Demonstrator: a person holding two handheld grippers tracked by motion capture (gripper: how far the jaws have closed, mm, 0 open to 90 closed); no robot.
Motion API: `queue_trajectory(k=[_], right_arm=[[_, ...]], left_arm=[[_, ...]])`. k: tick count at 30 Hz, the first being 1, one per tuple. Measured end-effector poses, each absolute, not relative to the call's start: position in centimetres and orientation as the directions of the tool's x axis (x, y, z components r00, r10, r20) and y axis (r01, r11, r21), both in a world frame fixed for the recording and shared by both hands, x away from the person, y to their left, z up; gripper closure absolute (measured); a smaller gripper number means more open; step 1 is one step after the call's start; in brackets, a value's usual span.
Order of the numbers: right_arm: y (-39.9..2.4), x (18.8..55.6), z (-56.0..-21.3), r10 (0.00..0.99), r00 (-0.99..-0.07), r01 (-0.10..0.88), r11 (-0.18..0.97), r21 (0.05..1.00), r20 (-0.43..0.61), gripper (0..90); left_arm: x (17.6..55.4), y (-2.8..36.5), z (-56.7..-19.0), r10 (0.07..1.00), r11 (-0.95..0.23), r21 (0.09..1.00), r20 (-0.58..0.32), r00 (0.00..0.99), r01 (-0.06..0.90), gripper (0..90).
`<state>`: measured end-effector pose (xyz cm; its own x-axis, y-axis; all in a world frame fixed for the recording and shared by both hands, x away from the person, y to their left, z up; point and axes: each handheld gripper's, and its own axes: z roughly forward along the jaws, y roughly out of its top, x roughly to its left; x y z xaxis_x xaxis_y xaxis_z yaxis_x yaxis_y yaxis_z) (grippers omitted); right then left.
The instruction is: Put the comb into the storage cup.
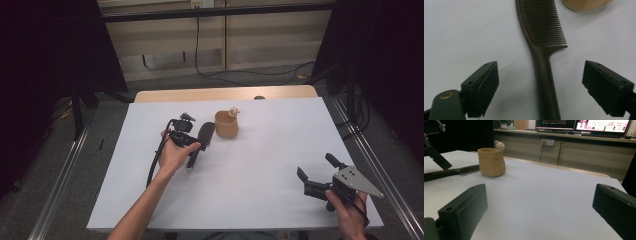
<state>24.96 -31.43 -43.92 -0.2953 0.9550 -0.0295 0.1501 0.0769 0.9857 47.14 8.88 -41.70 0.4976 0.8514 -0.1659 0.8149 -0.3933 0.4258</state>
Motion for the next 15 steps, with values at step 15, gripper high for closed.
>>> queue_trajectory(k=[15], right_arm=[[-31.4, 25.0, -43.9, 0.954, -0.297, 0.150, 0.077, 0.986, -0.030, 0.0]], left_arm=[[47.4, 7.6, -42.4, 0.849, -0.450, 0.367, -0.107, 0.517, 0.814, 27.0]])
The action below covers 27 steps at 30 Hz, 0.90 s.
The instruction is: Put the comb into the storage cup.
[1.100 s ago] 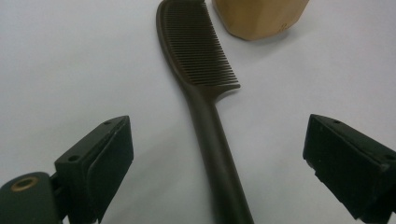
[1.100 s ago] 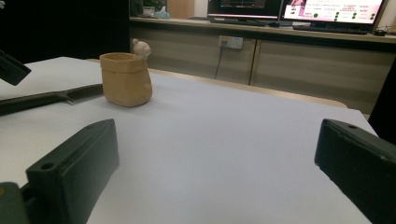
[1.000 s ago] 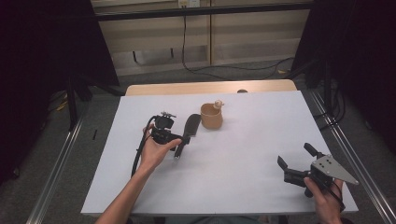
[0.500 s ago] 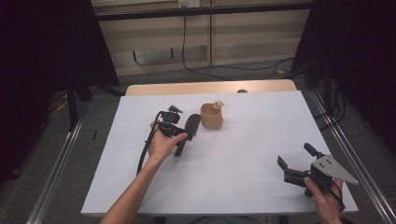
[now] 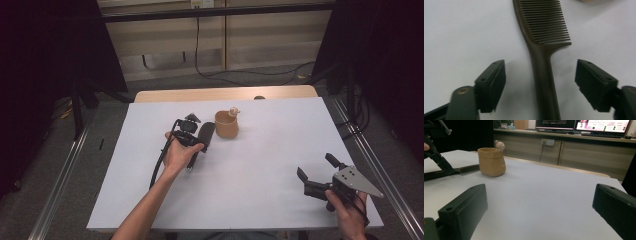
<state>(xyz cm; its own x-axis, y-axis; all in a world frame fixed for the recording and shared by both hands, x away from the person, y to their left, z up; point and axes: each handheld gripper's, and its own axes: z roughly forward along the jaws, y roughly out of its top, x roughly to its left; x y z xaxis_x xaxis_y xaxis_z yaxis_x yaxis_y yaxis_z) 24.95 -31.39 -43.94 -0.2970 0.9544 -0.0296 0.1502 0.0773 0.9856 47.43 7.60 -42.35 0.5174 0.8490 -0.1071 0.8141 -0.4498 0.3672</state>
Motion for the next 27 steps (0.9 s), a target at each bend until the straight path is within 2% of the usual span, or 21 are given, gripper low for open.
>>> queue_trajectory(k=[5, 18, 25, 27], right_arm=[[-31.43, 24.97, -43.94, 0.955, -0.296, 0.151, 0.081, 0.985, -0.033, 0.0], [-31.42, 24.97, -43.96, 0.954, -0.297, 0.151, 0.083, 0.985, -0.035, 0.0], [-31.43, 24.99, -43.97, 0.954, -0.297, 0.151, 0.087, 0.985, -0.038, 0.0], [-31.43, 24.98, -43.97, 0.954, -0.298, 0.151, 0.088, 0.985, -0.039, 0.0]], left_arm=[[47.51, 7.18, -42.44, 0.838, -0.474, 0.351, -0.102, 0.536, 0.807, 36.0], [47.94, 7.64, -42.49, 0.811, -0.518, 0.347, -0.091, 0.578, 0.782, 45.1], [47.98, 7.64, -42.36, 0.809, -0.516, 0.359, -0.094, 0.581, 0.777, 55.4], [48.04, 7.61, -42.41, 0.807, -0.520, 0.351, -0.098, 0.583, 0.779, 55.7]])
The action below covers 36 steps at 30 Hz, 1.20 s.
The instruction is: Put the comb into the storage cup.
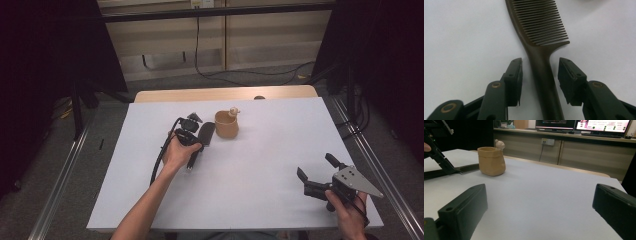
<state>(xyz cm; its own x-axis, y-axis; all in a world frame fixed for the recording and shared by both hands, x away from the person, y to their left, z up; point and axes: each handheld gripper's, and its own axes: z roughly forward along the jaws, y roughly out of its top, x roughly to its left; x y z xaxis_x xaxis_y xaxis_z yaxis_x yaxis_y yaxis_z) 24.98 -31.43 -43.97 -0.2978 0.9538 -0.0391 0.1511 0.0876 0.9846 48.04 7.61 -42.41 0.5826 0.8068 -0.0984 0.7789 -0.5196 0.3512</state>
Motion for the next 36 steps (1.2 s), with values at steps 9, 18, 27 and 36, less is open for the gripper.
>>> queue_trajectory(k=[9, 18, 27, 36], right_arm=[[-31.4, 25.0, -44.0, 0.954, -0.297, 0.150, 0.089, 0.985, -0.041, 0.0], [-31.4, 25.0, -44.0, 0.954, -0.298, 0.151, 0.088, 0.985, -0.040, 0.0], [-31.4, 25.0, -44.0, 0.953, -0.299, 0.150, 0.091, 0.985, -0.043, 0.0], [-31.4, 25.0, -44.0, 0.952, -0.304, 0.149, 0.091, 0.985, -0.042, 0.0]], left_arm=[[48.1, 7.4, -42.3, 0.804, -0.534, 0.326, -0.089, 0.588, 0.780, 59.3], [48.3, 7.1, -42.2, 0.825, -0.510, 0.300, -0.096, 0.557, 0.806, 65.3], [48.5, 6.7, -42.2, 0.850, -0.484, 0.280, -0.075, 0.522, 0.829, 69.5], [48.5, 6.3, -42.2, 0.875, -0.452, 0.266, -0.052, 0.481, 0.851, 71.6]])
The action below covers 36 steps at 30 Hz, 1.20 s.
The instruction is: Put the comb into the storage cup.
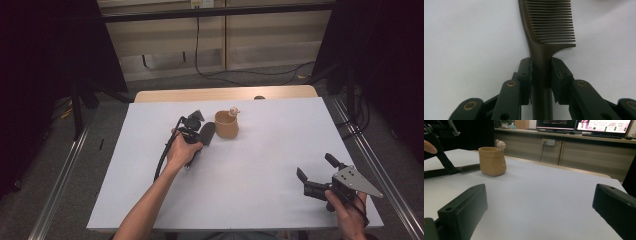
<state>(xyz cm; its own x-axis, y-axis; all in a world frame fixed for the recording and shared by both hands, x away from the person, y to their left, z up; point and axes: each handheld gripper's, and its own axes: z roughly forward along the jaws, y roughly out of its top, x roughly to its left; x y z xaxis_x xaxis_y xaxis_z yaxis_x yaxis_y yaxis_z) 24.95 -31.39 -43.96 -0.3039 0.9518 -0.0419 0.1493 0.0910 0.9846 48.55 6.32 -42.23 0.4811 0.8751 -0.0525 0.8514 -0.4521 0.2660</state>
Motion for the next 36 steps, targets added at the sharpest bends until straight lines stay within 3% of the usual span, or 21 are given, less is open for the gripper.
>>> queue_trajectory(k=[19, 36], right_arm=[[-31.4, 25.0, -44.0, 0.952, -0.303, 0.149, 0.090, 0.985, -0.041, 0.0], [-31.4, 25.0, -44.0, 0.951, -0.306, 0.150, 0.092, 0.984, -0.042, 0.0]], left_arm=[[49.0, 7.2, -41.8, 0.891, -0.391, 0.286, -0.120, 0.438, 0.875, 72.6], [48.1, 9.1, -40.0, 0.856, -0.395, 0.475, -0.121, 0.503, 0.786, 72.7]])
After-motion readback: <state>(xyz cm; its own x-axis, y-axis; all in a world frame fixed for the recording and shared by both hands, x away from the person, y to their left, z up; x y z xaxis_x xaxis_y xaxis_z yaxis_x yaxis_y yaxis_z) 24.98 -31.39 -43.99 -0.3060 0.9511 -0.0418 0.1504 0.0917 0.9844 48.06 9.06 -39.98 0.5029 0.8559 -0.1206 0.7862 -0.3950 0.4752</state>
